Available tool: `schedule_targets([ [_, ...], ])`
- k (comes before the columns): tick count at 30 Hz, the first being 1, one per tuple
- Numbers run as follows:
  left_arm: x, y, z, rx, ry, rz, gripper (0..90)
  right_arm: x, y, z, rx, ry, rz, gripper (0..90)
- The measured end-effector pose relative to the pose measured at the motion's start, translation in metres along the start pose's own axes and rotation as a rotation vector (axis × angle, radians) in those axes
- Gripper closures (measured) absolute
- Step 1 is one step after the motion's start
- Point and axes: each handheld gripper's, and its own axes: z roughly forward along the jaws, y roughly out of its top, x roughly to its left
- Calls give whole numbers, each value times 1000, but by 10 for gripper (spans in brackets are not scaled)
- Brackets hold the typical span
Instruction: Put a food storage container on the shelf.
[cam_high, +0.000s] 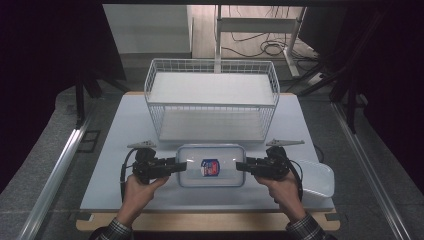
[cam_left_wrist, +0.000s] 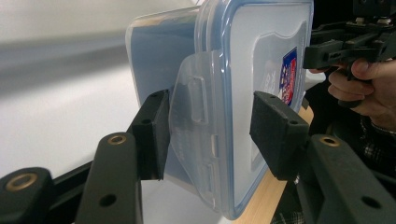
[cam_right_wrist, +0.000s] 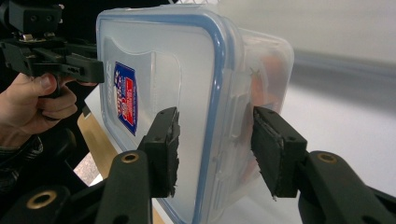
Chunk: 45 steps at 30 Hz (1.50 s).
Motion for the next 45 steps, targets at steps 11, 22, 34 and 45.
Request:
schedule_targets([
  [11,-8,30,-9,-28,15,41,492,4,28,-10,-45,3,-32,530],
  [22,-17,66,-23,-58,29,69,493,11,67,-20,-93,7,-61,531],
  [34,-23,107,-34,-88,22,97,494,20,109,-33,-130,-10,-86,530],
  [45,-23,148,-42,-103,17,103,496,21,140,-38,-153,-9,-83,531],
])
